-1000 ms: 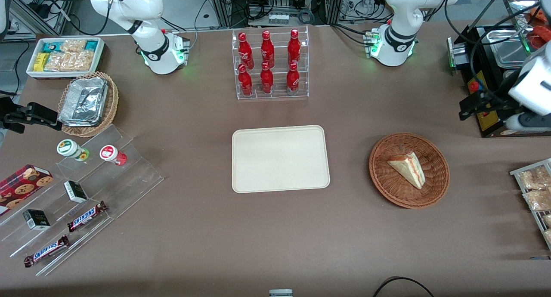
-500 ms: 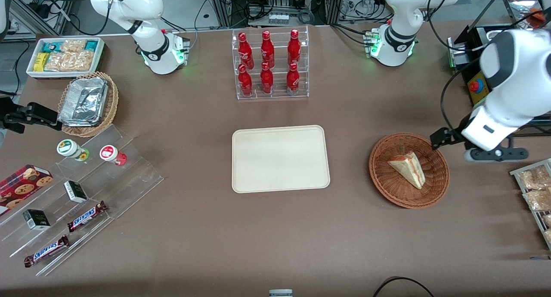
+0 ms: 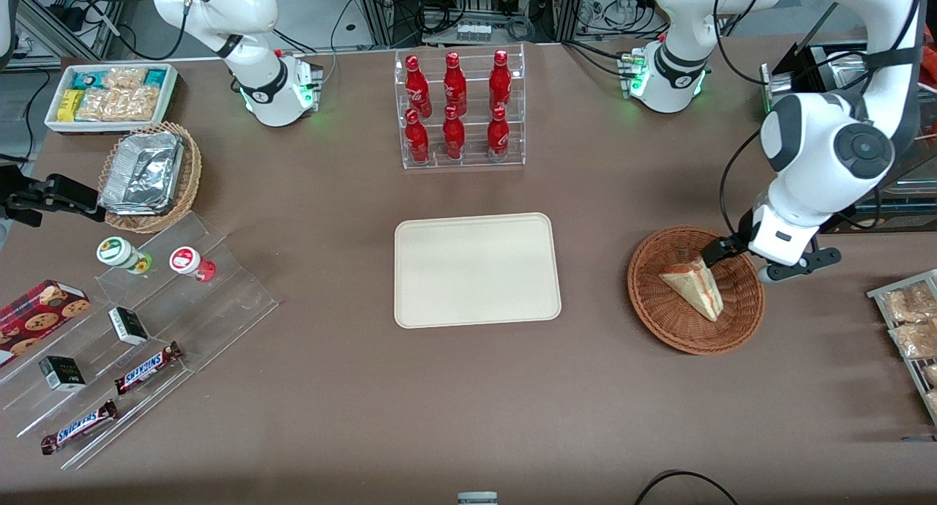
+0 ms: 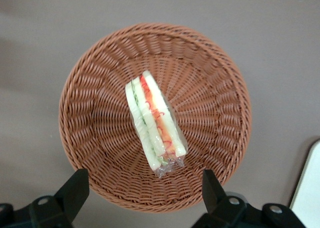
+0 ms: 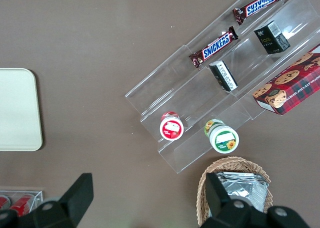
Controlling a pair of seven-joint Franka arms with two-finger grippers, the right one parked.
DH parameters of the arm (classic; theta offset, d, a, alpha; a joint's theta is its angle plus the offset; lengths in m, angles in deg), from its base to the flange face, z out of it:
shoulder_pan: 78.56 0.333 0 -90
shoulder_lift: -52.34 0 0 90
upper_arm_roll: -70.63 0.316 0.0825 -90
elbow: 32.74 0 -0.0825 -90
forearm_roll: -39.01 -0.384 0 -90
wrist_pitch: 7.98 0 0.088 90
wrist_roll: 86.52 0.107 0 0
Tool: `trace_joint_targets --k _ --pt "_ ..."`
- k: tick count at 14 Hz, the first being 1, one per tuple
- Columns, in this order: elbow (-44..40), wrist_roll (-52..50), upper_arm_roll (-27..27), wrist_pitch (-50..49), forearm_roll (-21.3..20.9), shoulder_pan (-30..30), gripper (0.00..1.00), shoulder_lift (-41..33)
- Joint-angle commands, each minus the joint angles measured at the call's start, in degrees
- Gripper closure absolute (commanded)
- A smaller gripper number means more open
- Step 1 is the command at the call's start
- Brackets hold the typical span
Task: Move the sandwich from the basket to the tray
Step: 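Lower the left gripper and close it on the sandwich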
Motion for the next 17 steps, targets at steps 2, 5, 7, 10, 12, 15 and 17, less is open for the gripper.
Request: trace_joint_targets --k 2,5,7,10,12,15,17 --pt "0.6 -6.4 -0.6 1.8 0.3 -1.5 0.0 1.8" --pt "1.6 -8.3 -0.6 5.7 0.3 -1.5 0.0 3.7" --pt "1.5 -8.4 -0.6 7.2 0.3 -1.5 0.0 5.2" --pt "1.5 -8.6 -0.5 9.4 0.2 -1.5 0.0 7.8" --pt "1.7 -8.6 -0.5 10.7 0.2 -1.4 0.0 9.3" --pt "1.6 -8.6 -0.5 12.2 0.2 -1.4 0.0 10.8" --pt "1.6 -8.7 -0.5 12.5 0.3 -1.4 0.12 11.1"
